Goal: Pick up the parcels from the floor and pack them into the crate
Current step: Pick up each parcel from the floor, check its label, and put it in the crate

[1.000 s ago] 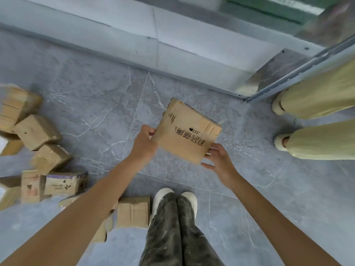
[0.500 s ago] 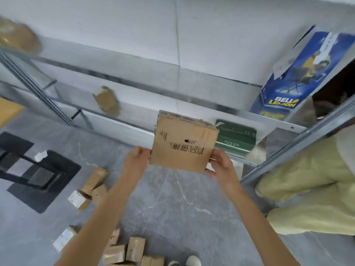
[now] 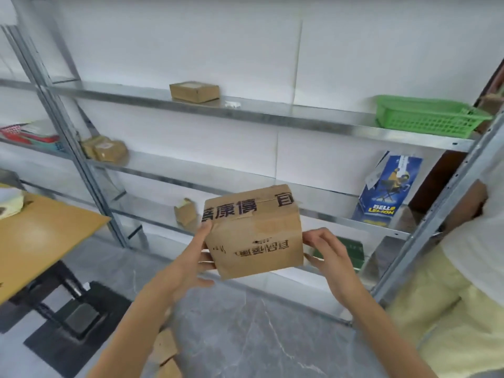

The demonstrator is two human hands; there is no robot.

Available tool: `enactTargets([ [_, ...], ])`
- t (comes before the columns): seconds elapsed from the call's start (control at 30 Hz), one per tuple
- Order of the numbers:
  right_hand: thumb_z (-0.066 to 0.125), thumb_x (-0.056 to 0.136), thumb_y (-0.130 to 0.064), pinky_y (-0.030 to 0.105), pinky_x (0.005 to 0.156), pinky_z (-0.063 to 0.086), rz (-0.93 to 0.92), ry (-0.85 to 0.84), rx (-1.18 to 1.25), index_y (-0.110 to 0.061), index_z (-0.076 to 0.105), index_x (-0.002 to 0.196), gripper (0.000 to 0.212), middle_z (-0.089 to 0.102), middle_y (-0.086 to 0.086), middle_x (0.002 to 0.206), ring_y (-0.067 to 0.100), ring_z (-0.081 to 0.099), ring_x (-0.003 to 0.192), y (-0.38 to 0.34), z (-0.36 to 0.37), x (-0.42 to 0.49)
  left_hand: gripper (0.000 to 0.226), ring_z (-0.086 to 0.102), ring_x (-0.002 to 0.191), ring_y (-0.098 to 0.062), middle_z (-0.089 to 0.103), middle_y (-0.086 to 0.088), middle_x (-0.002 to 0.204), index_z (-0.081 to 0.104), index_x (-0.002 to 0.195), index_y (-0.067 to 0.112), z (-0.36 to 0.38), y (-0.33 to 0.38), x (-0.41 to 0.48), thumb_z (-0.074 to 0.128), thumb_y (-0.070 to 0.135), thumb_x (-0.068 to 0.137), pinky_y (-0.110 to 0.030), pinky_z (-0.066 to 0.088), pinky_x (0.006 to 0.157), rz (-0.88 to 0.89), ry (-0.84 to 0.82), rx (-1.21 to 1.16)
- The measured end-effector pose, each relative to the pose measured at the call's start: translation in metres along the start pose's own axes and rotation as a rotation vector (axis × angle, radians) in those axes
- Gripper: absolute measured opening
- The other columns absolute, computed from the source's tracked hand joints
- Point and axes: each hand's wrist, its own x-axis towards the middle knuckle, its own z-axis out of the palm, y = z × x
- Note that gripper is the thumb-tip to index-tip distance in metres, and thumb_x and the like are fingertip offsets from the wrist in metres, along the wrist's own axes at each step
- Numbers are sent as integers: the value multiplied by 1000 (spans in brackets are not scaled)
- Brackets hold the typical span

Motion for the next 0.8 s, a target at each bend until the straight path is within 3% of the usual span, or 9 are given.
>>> enactTargets([
  [0.1,38,99,-37,40,93,48,92,51,2,-12,61,98,34,71,-3,97,13,64,98,-23,43,-25,38,55,112,-19,59,-3,118,53,112,26,-38,-13,-38,42,55,91,-46,46,98,109,-61,30],
  [0.13,37,98,-43,39,90,49,129,60,26,-15,62,97,38,70,-2,96,15,63,96,-29,57,-32,41,56,113,-15,60,2,119,53,113,28,-52,-18,-49,53,57,84,-44,46,100,170,-90,68],
  [0.2,38,91,-56,40,84,49,199,44,113,-18,63,98,46,68,3,98,19,60,94,-39,81,-47,78,54,117,-7,59,11,124,49,126,26,-80,-27,-68,73,56,58,-32,49,96,300,-149,155],
  [0.27,39,87,-61,38,76,47,258,36,196,-18,61,95,50,63,7,97,21,57,91,-48,99,-63,92,44,125,0,49,16,135,36,139,27,-103,-34,-82,82,36,60,-19,50,88,408,-182,242],
  [0.33,37,90,-61,35,67,46,271,30,269,-15,57,86,50,61,4,88,18,55,82,-55,115,-79,89,37,130,3,39,20,140,26,143,31,-120,-40,-96,73,1,74,-17,50,85,481,-198,219],
  [0.4,40,92,-54,35,64,48,231,21,311,-11,54,88,45,62,1,87,17,56,80,-58,129,-94,91,35,131,5,36,21,141,23,143,33,-132,-44,-110,60,-17,77,-15,48,87,533,-220,213],
  [0.53,57,91,-16,33,64,47,97,50,283,-15,47,94,10,60,1,101,14,55,87,-59,144,-121,89,36,127,10,41,35,132,31,132,44,-145,-51,-124,60,-1,61,-10,45,86,513,-285,192],
  [0.7,59,89,-3,35,72,53,31,17,168,-14,49,101,19,59,4,108,13,61,87,-70,149,-156,86,44,123,6,45,30,135,33,137,40,-146,-57,-160,70,42,60,-25,44,94,536,-262,115],
  [0.8,64,88,-12,36,77,57,33,20,75,-16,48,115,32,60,6,113,13,63,90,-74,151,-180,85,49,120,2,51,22,132,39,136,38,-144,-62,-183,72,46,58,-21,48,88,611,-122,99],
])
